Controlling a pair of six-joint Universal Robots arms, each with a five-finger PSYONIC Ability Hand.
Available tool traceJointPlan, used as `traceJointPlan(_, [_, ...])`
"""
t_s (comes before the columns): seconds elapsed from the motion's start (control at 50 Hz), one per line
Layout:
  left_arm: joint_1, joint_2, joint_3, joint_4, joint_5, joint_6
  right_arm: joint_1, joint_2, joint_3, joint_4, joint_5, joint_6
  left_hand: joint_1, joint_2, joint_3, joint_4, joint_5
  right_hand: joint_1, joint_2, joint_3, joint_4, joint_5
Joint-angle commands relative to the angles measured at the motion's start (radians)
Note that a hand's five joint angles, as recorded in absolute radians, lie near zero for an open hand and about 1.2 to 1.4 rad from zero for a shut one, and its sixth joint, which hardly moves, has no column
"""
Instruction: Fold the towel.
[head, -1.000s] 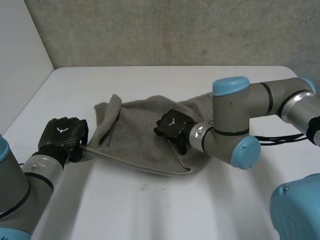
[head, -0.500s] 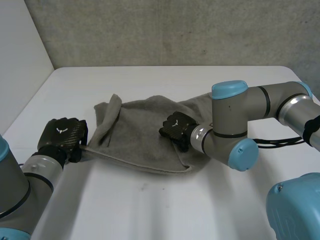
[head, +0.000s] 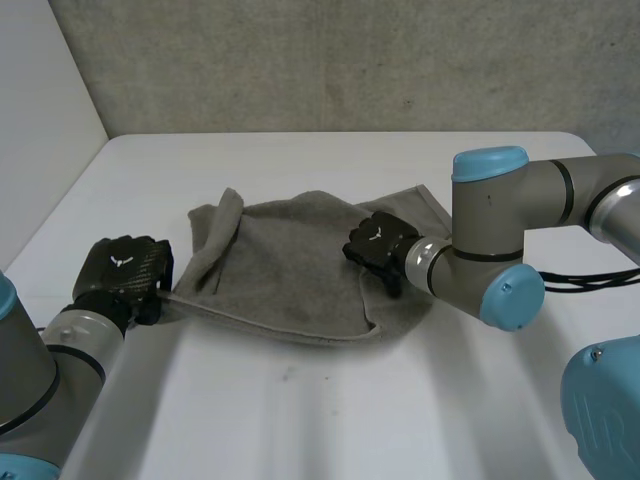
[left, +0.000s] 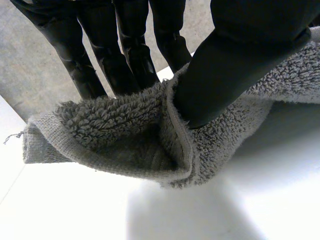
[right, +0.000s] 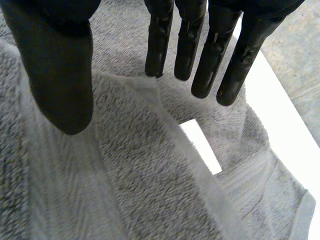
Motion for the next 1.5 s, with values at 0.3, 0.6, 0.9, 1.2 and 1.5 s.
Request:
traceJointPlan(0.3, [0.001, -0.004, 0.0, 0.0, 0.0, 0.0, -0.001, -0.01, 0.037, -0.02, 0.0, 0.014, 0.216, 0.179, 0.179, 0.177, 0.201, 0.522, 0.505, 0.511, 0.506, 0.535])
traceJointPlan(0.6, [0.001, -0.004, -0.002, 0.002, 0.0, 0.0, -0.082, -0.19, 0.172, -0.119, 0.068, 0.109, 0.216, 0.179, 0.179, 0.177, 0.201, 0.863, 0.846, 0.853, 0.848, 0.876])
traceJointPlan(0.9, [0.0, -0.011, -0.006, 0.0, 0.002, 0.0, -0.321, -0.527, 0.757, -0.187, 0.016, 0.091, 0.216, 0.179, 0.179, 0.177, 0.201, 0.863, 0.846, 0.853, 0.848, 0.876])
traceJointPlan(1.2, [0.0, -0.018, -0.008, 0.005, 0.0, 0.0, -0.197, -0.479, 0.631, -0.302, -0.064, 0.16, 0.216, 0.179, 0.179, 0.177, 0.201, -0.248, -0.265, -0.259, -0.264, -0.236])
traceJointPlan(1.5, [0.0, -0.018, -0.012, 0.021, 0.002, 0.002, -0.061, 0.026, -0.078, 0.095, 0.031, 0.187, 0.216, 0.179, 0.179, 0.177, 0.201, -0.172, -0.189, -0.183, -0.188, -0.16])
